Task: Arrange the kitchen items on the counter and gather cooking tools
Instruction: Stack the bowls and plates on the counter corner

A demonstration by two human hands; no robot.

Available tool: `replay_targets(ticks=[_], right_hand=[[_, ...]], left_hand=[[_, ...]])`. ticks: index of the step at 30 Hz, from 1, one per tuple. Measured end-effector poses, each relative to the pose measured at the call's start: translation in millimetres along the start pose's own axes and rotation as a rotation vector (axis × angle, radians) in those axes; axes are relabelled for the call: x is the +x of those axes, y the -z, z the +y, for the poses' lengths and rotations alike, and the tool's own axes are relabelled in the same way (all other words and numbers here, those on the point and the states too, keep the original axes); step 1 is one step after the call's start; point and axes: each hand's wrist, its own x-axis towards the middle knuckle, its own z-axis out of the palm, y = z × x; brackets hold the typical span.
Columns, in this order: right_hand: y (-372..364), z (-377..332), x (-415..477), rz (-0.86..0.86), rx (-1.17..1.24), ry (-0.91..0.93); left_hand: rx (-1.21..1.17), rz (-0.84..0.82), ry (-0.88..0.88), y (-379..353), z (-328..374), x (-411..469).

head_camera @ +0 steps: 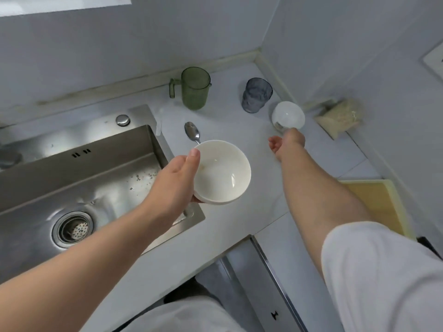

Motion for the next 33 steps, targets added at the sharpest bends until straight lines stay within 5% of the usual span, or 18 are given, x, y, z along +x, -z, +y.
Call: replay_targets(ticks=[10,15,24,33], right_hand=[[-8,-17,79,0.073,-0.164,0.003],[-15,-15,61,0.113,-0.039,0.126],[46,28,-120,-0.083,-0.043,0.361],[140,95,-295,-0.003,-0.083,0.467]], left_hand=[[-0.018,0.06,0.078,-12,-4,24],[-0.024,0.085,0.064,-7,-4,30],[-0.001,0.045,0.008,6,4,8],[0.092,-0.206,-0.041,7,-20,-73]])
